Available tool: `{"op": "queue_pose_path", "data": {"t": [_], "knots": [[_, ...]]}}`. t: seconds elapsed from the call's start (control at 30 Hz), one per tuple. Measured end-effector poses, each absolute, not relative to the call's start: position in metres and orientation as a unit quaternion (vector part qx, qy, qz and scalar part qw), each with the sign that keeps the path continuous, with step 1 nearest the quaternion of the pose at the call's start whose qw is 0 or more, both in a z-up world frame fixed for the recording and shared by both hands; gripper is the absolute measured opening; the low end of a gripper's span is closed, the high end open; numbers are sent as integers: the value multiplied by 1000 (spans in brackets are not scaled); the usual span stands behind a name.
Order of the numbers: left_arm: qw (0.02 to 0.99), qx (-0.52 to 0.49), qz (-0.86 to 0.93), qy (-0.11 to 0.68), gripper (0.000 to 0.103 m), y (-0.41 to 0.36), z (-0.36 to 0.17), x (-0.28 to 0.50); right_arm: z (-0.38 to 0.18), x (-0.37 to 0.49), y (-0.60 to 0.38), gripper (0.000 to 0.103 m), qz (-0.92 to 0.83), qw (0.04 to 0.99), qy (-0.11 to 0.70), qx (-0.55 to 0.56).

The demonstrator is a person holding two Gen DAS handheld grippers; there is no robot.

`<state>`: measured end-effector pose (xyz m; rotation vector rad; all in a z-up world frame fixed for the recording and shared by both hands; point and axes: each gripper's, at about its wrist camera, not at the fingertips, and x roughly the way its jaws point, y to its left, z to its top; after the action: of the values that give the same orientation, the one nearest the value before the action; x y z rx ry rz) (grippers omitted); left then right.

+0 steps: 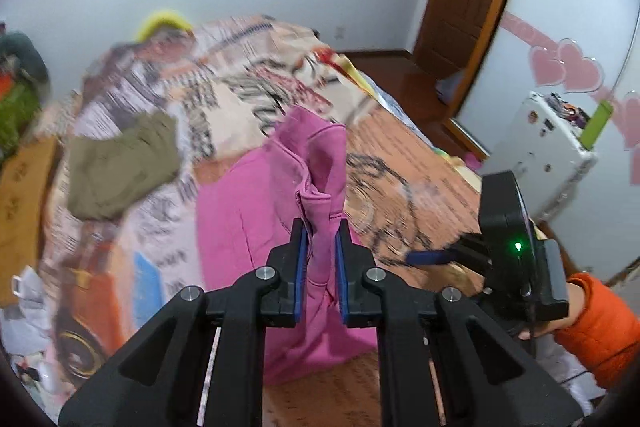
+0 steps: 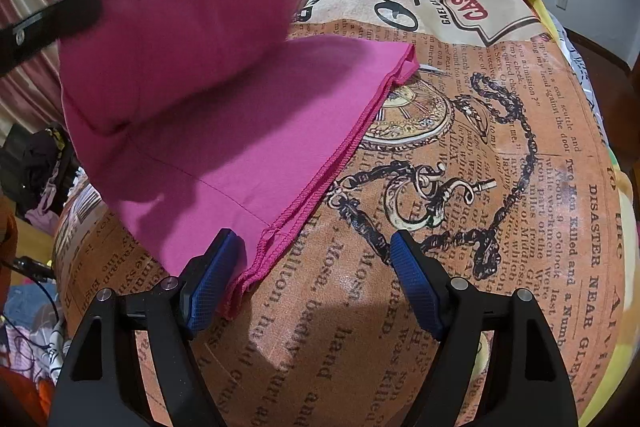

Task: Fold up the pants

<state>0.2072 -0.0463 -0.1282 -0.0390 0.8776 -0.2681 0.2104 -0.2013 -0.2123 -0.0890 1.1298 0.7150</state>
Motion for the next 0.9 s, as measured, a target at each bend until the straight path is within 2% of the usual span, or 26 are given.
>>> {"op": "queue_pose_path", "data": {"t": [0.13, 0.43, 0.47, 0.5, 0.53, 0.57, 0.6, 0.9], "knots": [[880, -20, -145, 452, 13, -55, -145, 210, -213, 210, -202, 76, 332, 784, 523, -40], [874, 11, -151, 461, 15, -65, -152, 206, -213, 211, -202, 76, 330, 785, 523, -38], [873, 15, -154, 463, 24, -67, -152, 205, -212, 211, -202, 76, 329, 785, 523, -37], [871, 15, -157, 465, 40, -66, -152, 205, -212, 211, -203, 76, 328, 786, 523, -36], [871, 12, -161, 464, 48, -66, -151, 204, -212, 211, -204, 76, 327, 786, 523, -36], [873, 9, -163, 459, 61, -65, -149, 203, -212, 211, -204, 76, 326, 787, 523, -36], [876, 5, -168, 452, 68, -63, -147, 201, -211, 211, -205, 76, 324, 788, 522, -37], [894, 37, -96, 437, 74, -37, -142, 229, -208, 211, -206, 76, 319, 794, 515, -48]]}}
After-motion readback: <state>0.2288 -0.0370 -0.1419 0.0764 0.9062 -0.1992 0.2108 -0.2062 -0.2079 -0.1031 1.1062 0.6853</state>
